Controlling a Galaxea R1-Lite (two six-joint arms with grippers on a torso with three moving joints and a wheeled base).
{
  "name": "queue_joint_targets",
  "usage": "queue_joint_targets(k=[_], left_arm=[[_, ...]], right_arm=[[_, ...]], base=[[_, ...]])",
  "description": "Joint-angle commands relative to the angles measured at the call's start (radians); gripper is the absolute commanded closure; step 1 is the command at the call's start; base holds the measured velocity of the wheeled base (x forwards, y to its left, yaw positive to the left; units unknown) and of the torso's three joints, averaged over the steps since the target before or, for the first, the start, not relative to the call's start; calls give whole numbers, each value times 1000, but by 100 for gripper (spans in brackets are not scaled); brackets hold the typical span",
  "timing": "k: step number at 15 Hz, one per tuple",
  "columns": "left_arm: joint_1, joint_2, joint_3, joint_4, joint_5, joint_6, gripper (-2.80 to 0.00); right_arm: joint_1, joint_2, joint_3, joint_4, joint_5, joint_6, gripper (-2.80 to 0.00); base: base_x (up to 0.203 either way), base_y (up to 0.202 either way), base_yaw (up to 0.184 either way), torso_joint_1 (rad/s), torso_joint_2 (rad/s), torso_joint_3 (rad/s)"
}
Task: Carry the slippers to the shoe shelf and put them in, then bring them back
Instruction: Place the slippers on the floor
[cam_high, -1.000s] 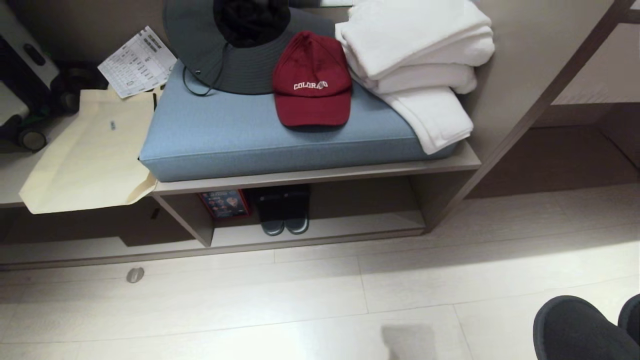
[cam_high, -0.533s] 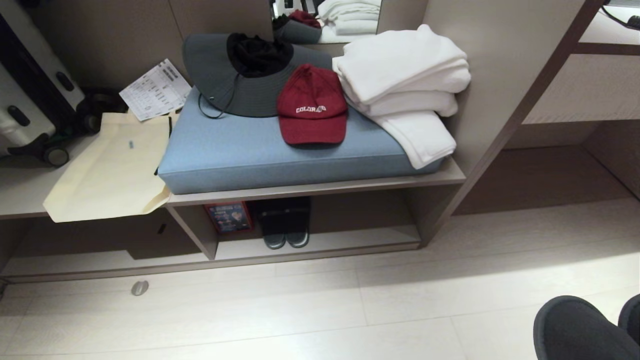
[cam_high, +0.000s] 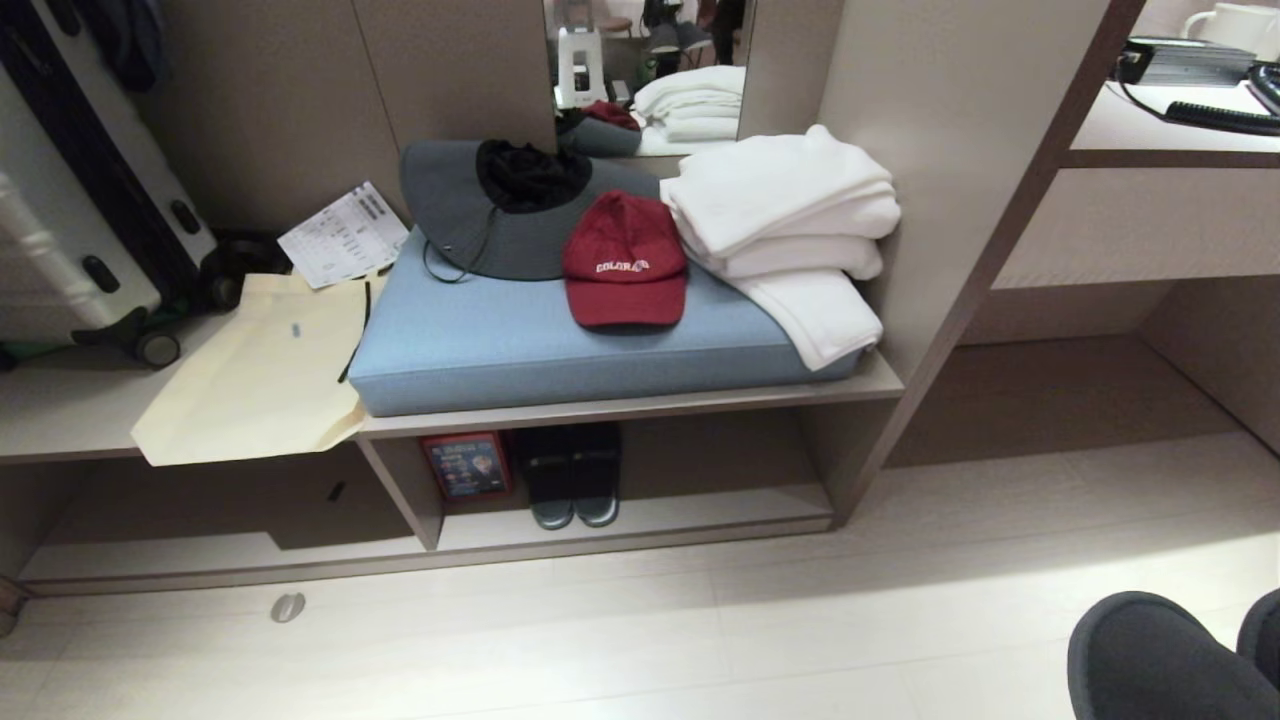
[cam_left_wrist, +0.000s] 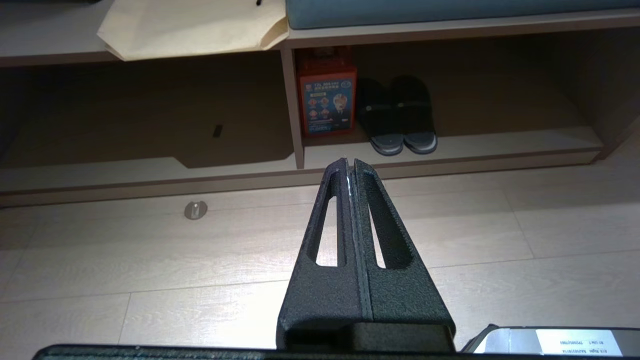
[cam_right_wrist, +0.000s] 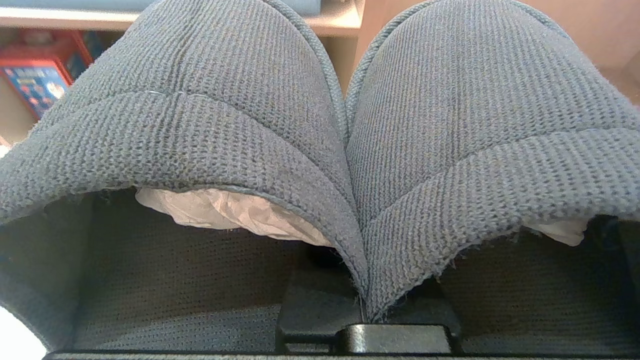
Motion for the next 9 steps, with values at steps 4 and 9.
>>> queue_joint_targets(k=[4, 9], left_arm=[[0, 0, 0, 0, 0, -1, 0], [1, 0, 1, 0, 0, -1, 0]], right_arm=[[0, 1, 0, -1, 0, 0, 0], [0, 1, 0, -1, 0, 0, 0]], base=[[0, 0, 0, 2, -3, 203], [0, 0, 0, -1, 1, 205]])
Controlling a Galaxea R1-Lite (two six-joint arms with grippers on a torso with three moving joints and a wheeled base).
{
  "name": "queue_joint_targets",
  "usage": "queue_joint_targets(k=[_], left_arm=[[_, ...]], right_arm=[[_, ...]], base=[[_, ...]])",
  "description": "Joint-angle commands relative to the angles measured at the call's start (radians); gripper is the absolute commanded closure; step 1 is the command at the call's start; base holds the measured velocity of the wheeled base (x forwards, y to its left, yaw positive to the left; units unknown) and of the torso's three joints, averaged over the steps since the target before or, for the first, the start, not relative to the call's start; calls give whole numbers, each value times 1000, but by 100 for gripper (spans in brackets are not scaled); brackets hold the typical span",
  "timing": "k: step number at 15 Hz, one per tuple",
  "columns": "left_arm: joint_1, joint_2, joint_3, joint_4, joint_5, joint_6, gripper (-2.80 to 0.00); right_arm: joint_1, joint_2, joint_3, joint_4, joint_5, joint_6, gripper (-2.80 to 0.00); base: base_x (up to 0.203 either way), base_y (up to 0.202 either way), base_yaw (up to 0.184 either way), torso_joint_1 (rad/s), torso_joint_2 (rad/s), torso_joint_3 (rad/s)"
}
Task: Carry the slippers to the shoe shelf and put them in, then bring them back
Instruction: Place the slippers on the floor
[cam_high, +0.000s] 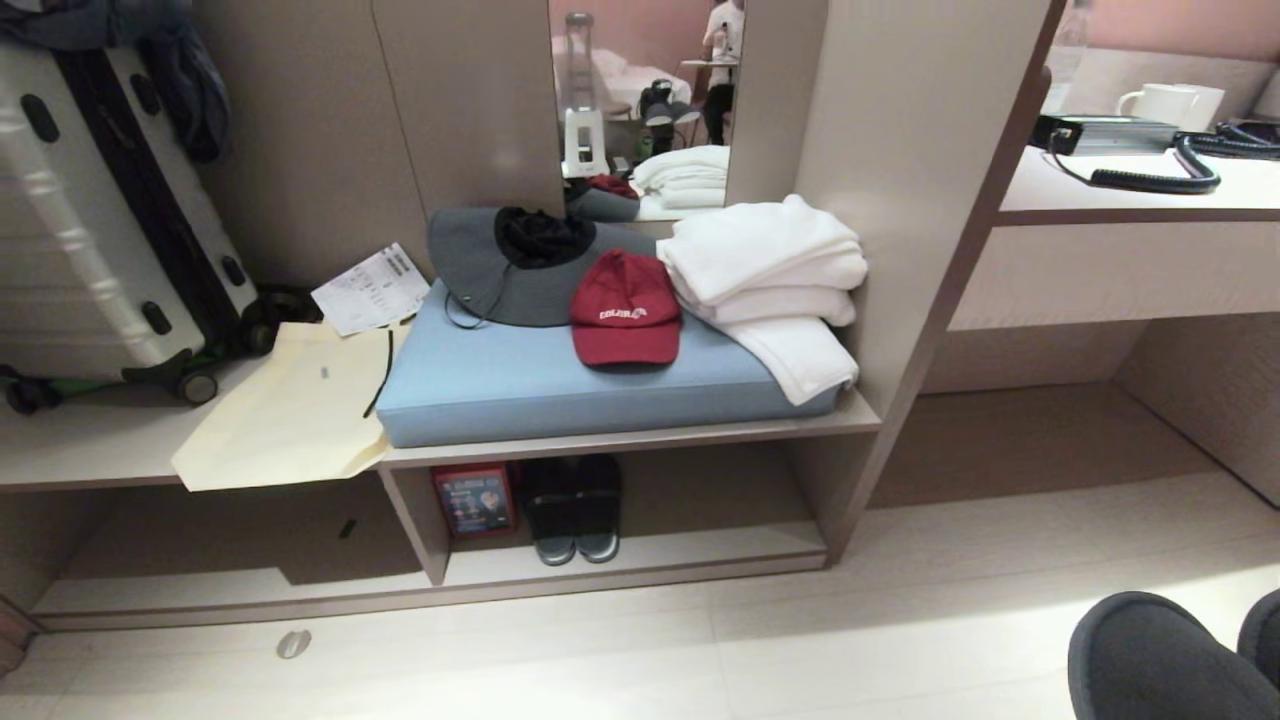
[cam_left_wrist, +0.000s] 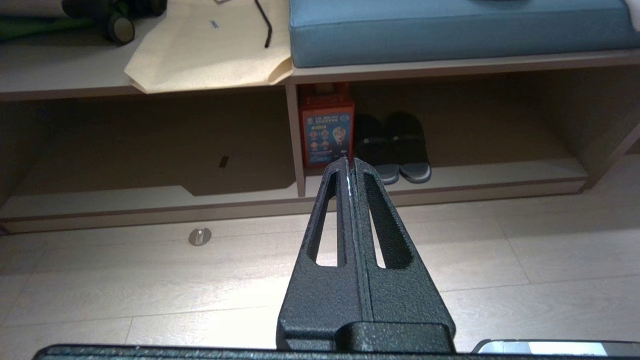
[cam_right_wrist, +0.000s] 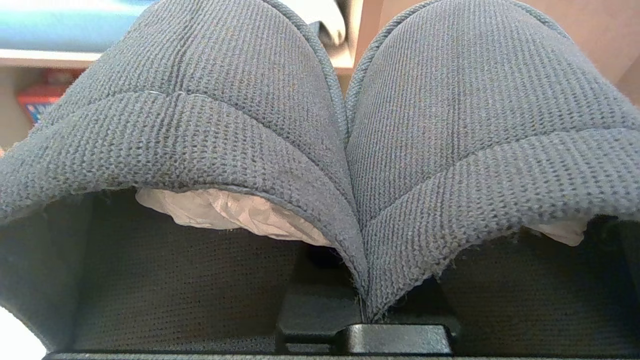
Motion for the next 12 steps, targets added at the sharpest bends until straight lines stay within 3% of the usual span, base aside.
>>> queue_joint_targets(k=[1, 5, 12], left_arm=[[0, 0, 0, 0, 0, -1, 0], [1, 0, 0, 0, 0, -1, 0], [0, -2, 0, 0, 0, 2, 0]], right_arm=[[0, 1, 0, -1, 0, 0, 0], [0, 1, 0, -1, 0, 0, 0], [0, 1, 0, -1, 0, 0, 0]], base=[[0, 0, 0, 2, 2, 199], [0, 0, 0, 1, 1, 190], [0, 0, 0, -1, 1, 20]])
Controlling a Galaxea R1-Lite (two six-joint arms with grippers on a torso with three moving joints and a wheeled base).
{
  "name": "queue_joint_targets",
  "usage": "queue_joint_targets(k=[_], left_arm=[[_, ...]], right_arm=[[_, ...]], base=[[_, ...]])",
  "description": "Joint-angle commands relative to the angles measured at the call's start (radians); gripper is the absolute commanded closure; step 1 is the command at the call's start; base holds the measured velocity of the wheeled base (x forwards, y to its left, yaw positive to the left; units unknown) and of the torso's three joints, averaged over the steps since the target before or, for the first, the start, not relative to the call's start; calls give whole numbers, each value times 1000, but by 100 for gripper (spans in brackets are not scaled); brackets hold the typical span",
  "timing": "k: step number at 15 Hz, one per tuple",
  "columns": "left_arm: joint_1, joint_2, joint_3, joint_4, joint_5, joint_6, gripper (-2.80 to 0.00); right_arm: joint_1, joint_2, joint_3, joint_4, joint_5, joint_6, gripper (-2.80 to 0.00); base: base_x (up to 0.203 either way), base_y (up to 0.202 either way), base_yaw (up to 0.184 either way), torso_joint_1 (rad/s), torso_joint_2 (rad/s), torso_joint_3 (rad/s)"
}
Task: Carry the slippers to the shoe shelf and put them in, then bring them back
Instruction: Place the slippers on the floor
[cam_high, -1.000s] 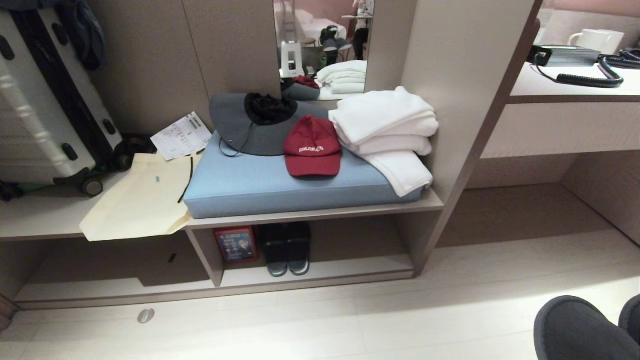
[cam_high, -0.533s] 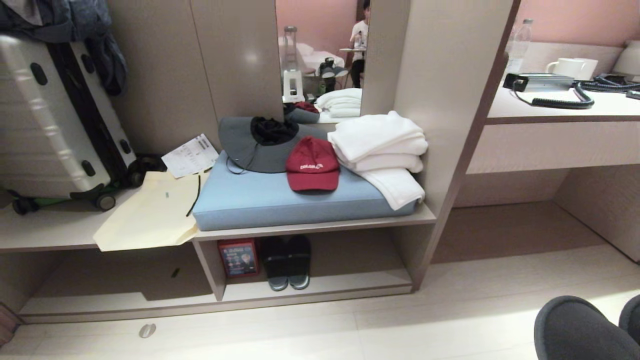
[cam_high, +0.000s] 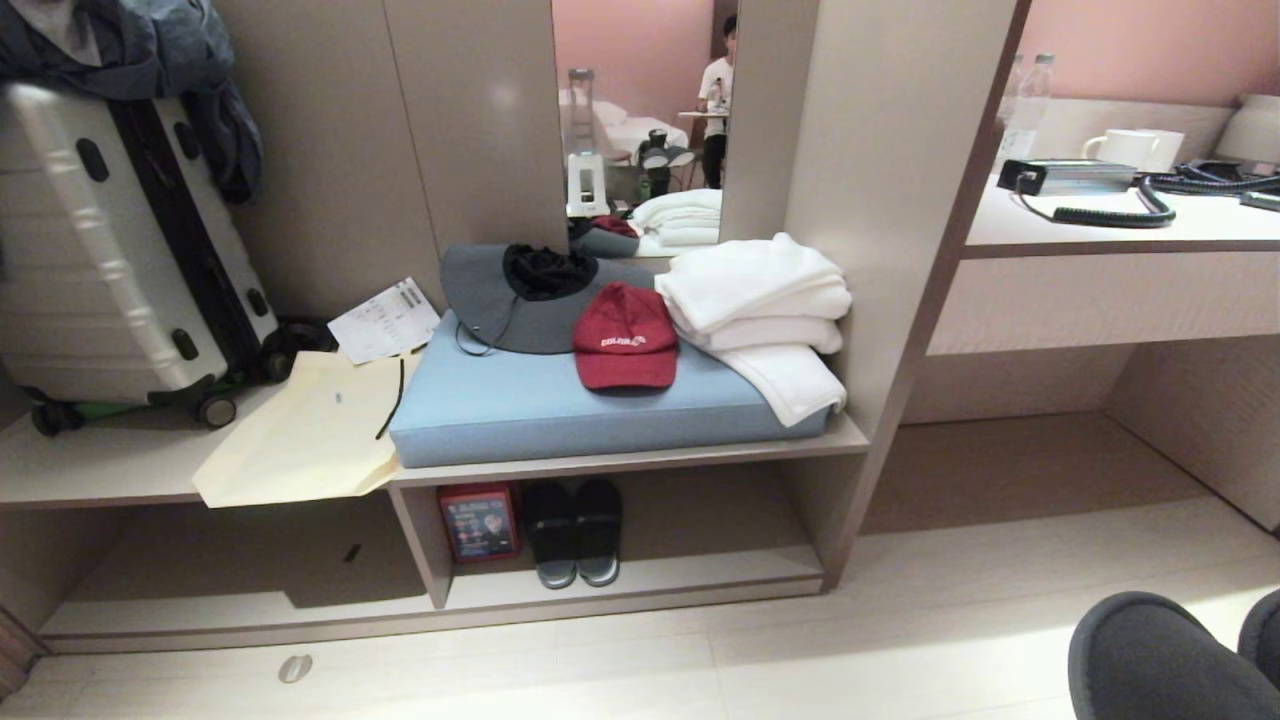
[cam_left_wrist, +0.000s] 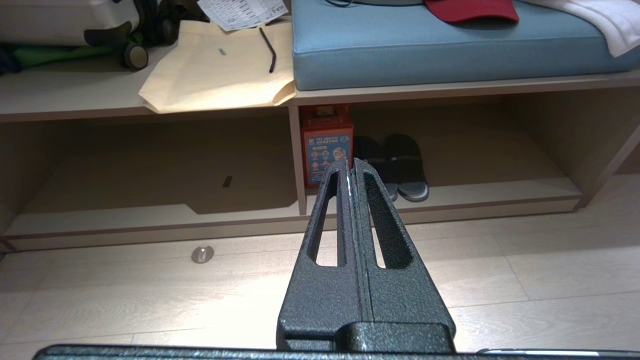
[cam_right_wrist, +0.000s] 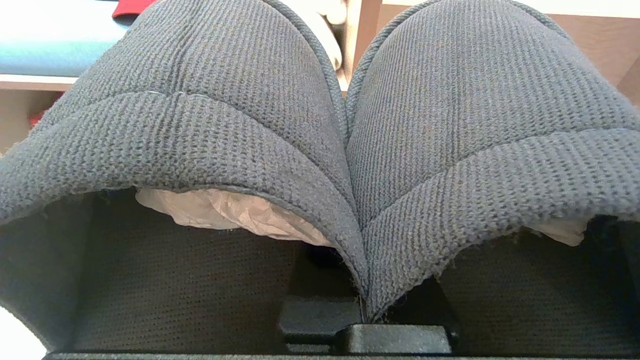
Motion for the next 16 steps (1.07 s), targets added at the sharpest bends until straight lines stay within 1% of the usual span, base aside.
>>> queue_joint_targets(k=[1, 12, 14, 16], left_arm=[[1, -2, 0, 0, 0, 0, 0], [-1, 0, 1, 0, 0, 1, 0], [-1, 0, 0, 0, 0, 1, 0], [0, 1, 0, 0, 0, 3, 0]], right_arm=[[0, 1, 0, -1, 0, 0, 0], [0, 1, 0, -1, 0, 0, 0], [0, 1, 0, -1, 0, 0, 0], [0, 1, 0, -1, 0, 0, 0]], base=[[0, 0, 0, 0, 0, 0], [0, 0, 0, 0, 0, 0], [1, -66, 16, 4, 6, 2], [0, -176, 7, 2, 4, 1]])
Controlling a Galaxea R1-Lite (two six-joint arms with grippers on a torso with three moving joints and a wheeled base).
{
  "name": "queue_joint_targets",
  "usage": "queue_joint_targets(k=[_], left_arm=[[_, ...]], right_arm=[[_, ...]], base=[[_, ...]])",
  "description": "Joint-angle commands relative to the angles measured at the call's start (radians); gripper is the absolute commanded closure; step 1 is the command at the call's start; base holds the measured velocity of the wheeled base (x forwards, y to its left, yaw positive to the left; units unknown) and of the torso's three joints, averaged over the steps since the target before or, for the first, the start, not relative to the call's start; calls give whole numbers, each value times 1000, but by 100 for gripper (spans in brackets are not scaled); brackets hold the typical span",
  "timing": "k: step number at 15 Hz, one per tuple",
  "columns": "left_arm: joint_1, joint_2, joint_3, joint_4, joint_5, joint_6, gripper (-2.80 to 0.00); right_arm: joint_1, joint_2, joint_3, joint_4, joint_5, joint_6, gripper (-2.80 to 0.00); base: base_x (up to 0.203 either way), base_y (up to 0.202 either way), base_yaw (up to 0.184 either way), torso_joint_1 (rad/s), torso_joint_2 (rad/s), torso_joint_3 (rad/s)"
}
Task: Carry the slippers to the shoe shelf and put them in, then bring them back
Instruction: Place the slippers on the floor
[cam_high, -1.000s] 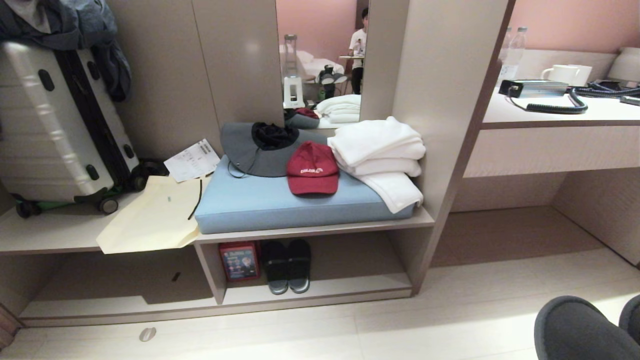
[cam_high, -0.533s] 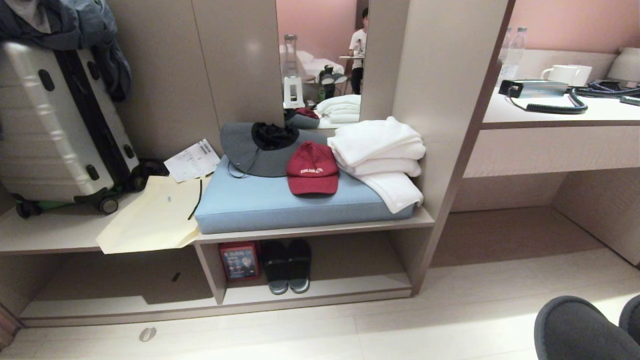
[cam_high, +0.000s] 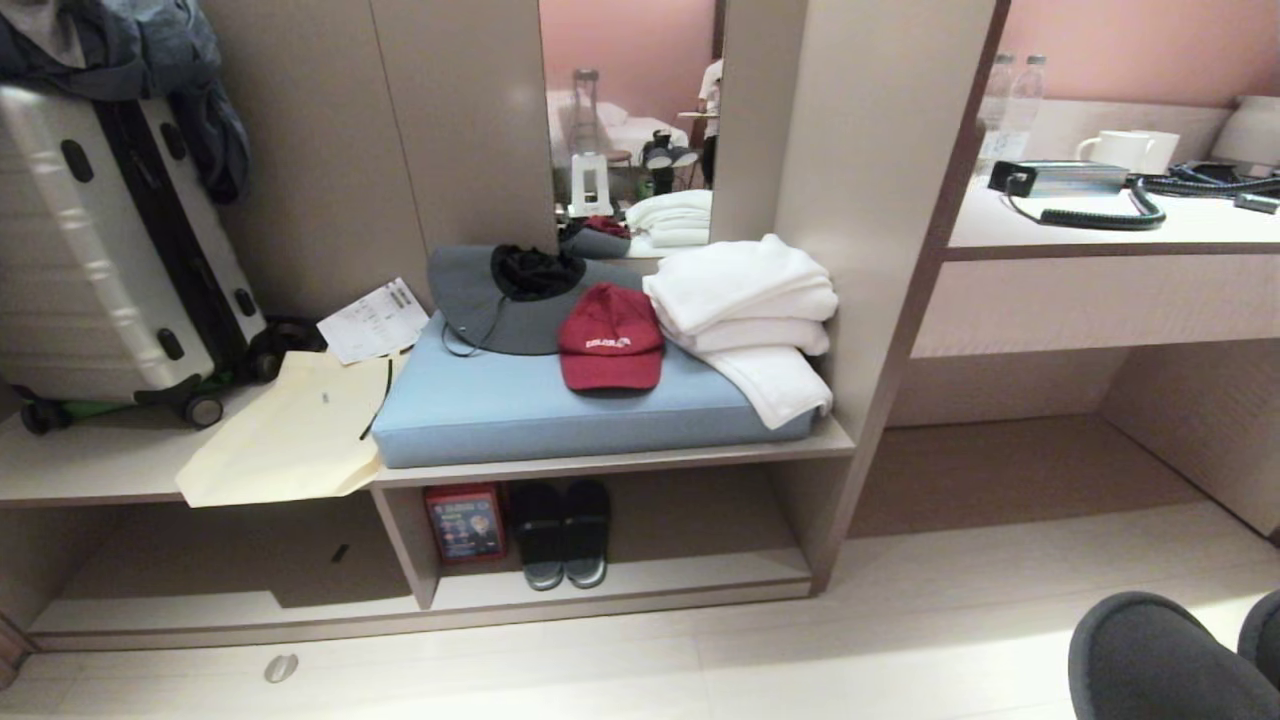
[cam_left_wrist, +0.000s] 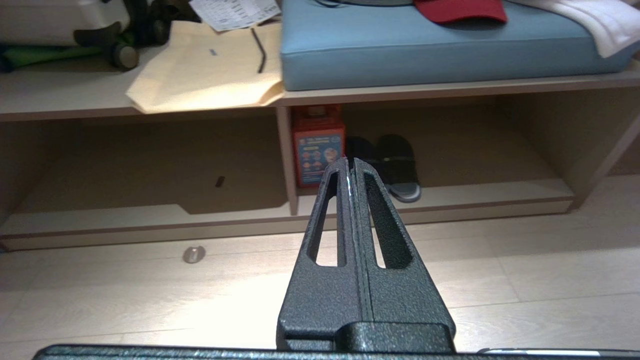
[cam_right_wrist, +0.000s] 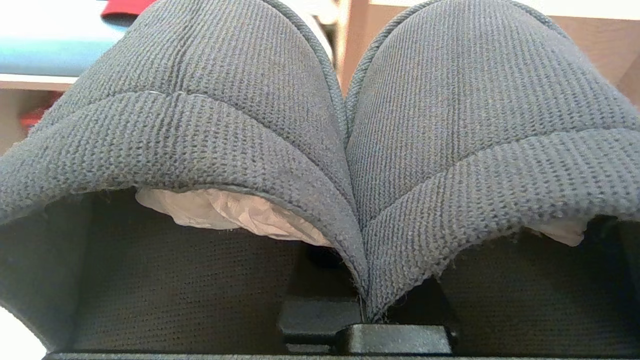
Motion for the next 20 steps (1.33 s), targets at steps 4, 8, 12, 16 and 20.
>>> queue_joint_targets(k=[4, 8, 12, 16, 20], left_arm=[[1, 2, 0, 0, -1, 1, 0], [1, 0, 0, 0, -1, 0, 0], [-1, 0, 0, 0, -1, 0, 0], [-1, 0, 0, 0, 0, 0, 0], [1, 0, 0, 0, 0, 0, 0]], right_arm=[[0, 1, 0, 0, 0, 0, 0], [0, 1, 0, 0, 0, 0, 0], [0, 1, 0, 0, 0, 0, 0], [0, 1, 0, 0, 0, 0, 0], [0, 1, 0, 0, 0, 0, 0]], base=[[0, -198, 3, 1, 4, 4], [0, -199, 4, 2, 1, 1], [0, -200, 2, 4, 5, 6], [0, -198, 1, 2, 2, 1], [0, -199, 4, 3, 2, 4]])
